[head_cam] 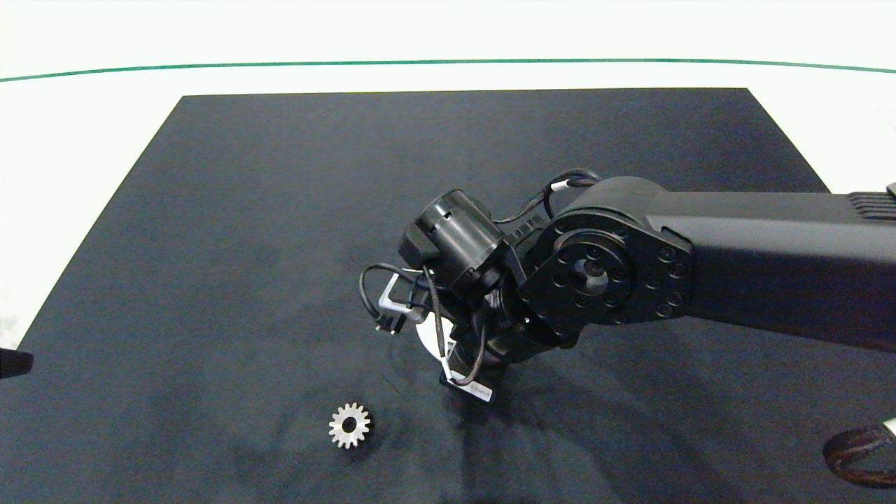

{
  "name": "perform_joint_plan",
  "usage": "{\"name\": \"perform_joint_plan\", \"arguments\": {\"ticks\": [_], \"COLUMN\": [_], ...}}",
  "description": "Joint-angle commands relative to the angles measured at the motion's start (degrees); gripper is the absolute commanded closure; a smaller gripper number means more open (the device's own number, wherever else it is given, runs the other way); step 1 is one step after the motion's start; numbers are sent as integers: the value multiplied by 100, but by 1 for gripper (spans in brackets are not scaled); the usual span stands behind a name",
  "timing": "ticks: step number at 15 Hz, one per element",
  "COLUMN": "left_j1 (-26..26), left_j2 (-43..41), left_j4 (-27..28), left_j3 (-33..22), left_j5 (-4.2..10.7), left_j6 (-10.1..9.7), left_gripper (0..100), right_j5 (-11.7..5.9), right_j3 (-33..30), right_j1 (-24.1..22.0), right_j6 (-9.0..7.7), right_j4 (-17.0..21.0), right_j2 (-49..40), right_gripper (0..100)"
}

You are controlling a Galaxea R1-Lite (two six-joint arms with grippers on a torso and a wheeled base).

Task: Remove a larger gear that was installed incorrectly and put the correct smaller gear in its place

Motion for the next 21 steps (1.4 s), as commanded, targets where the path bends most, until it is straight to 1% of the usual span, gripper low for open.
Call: {"name": "perform_joint_plan", "arguments": {"ticks": [1, 3, 7, 14, 17, 19, 20, 21], "left_j1": [-4, -4, -22, -22, -13, -13, -13, -13], "left_j2": [0, 8, 0, 0, 0, 0, 0, 0], "left_j4": [38, 38, 38, 38, 38, 38, 38, 38], "left_j3": [8, 8, 25, 17, 17, 17, 17, 8], "left_j5": [5, 5, 5, 5, 5, 5, 5, 5], "left_j6": [-8, -8, -8, -8, -8, -8, -8, -8], "left_gripper": [0, 0, 0, 0, 0, 0, 0, 0], "right_j5": [-12, -3, -3, 6, 50, 23, 23, 6], "right_j3": [47, 64, 117, 73, 100, 170, 231, 346], "right_j1": [-3, -3, 14, 49, 76, 146, 155, 172], "right_j6": [-10, -1, 34, 43, 52, 52, 87, 245], "right_j4": [24, 41, 24, -3, -20, -3, -3, 15], "right_j2": [-18, -18, -80, -211, -457, -739, -871, -1038], "right_gripper": [57, 60, 69, 82, 88, 93, 94, 96]}}
